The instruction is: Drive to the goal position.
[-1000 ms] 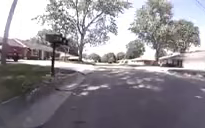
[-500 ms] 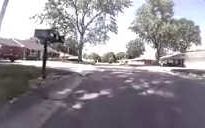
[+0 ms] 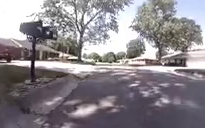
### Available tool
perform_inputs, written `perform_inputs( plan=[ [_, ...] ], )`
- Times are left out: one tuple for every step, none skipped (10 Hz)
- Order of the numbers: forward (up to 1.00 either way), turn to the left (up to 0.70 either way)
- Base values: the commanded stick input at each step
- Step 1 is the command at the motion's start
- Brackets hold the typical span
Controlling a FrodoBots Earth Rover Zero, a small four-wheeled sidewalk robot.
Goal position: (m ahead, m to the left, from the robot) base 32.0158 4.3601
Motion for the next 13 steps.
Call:
perform_inputs(
  plan=[
    [1.00, 0.00],
    [1.00, 0.00],
    [1.00, 0.00],
    [1.00, 0.00],
    [1.00, 0.00],
    [1.00, 0.00],
    [1.00, 0.00],
    [1.00, 0.00],
    [1.00, 0.00],
    [1.00, 0.00],
    [1.00, 0.00],
    [1.00, 0.00],
    [1.00, 0.00]
  ],
)
